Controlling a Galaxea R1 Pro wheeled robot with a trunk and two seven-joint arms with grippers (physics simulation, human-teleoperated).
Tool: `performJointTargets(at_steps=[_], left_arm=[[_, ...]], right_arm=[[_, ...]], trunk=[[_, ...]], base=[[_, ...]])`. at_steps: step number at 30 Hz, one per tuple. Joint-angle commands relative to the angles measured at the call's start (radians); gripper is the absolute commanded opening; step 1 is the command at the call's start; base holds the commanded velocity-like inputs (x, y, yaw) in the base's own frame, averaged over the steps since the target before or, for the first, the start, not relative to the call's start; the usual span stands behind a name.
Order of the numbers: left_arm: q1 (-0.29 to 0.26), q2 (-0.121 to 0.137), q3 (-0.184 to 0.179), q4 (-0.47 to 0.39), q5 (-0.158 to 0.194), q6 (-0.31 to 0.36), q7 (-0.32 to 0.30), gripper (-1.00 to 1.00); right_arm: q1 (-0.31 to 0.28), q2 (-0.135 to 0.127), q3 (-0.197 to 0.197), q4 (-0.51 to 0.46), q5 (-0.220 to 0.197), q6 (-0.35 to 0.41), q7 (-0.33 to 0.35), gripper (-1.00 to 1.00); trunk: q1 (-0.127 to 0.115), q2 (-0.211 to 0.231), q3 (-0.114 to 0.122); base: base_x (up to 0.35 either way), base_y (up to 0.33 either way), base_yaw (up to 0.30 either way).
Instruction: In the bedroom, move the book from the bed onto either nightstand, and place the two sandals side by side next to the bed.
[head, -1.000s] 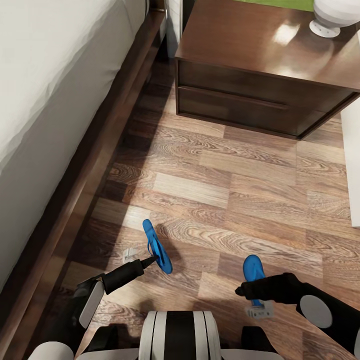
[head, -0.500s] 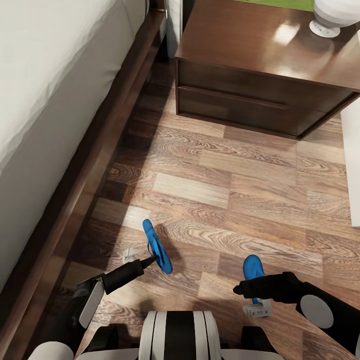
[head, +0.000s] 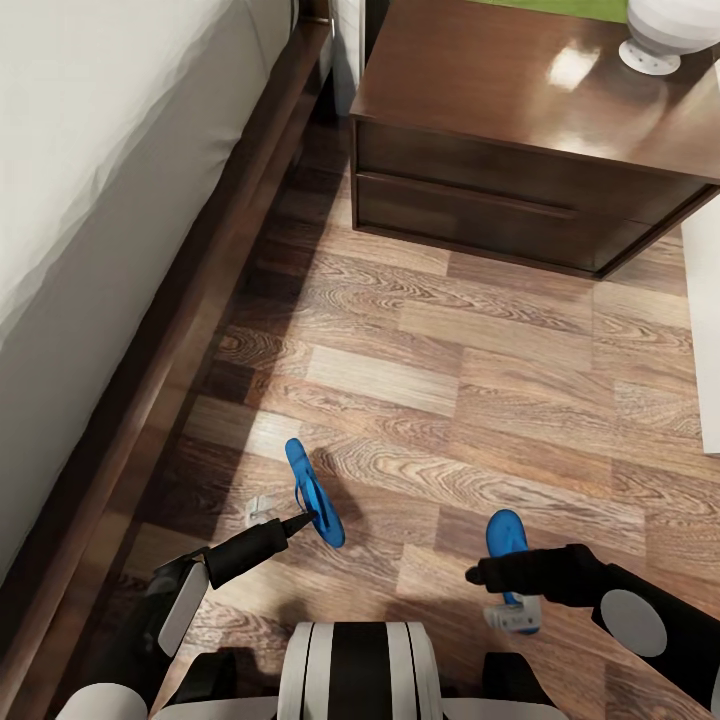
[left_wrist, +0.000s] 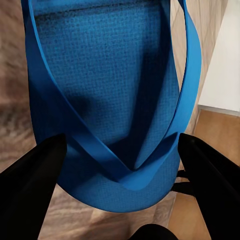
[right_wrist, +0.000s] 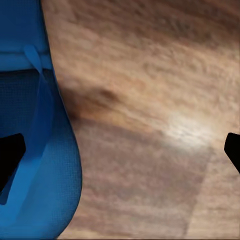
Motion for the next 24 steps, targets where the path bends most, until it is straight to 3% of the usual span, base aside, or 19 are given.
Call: performJointTargets(at_steps=[1, 24], left_arm=[[0.0, 0.0, 0.001, 0.0, 0.006, 0.008, -0.001, -1.0], [0.0, 0.0, 0.001, 0.0, 0.006, 0.008, -0.001, -1.0]], right_arm=[[-0.001, -0.001, 0.003, -0.002, 0.002, 0.003, 0.003, 1.0], [-0.001, -0.006, -0.001, -0.035, 0.003, 0.041, 0.002, 1.0]], trunk=[[0.0, 0.0, -0.001], [0.0, 0.0, -0.001]], base=[[0.0, 0.0, 0.0], [0.0, 0.0, 0.0]])
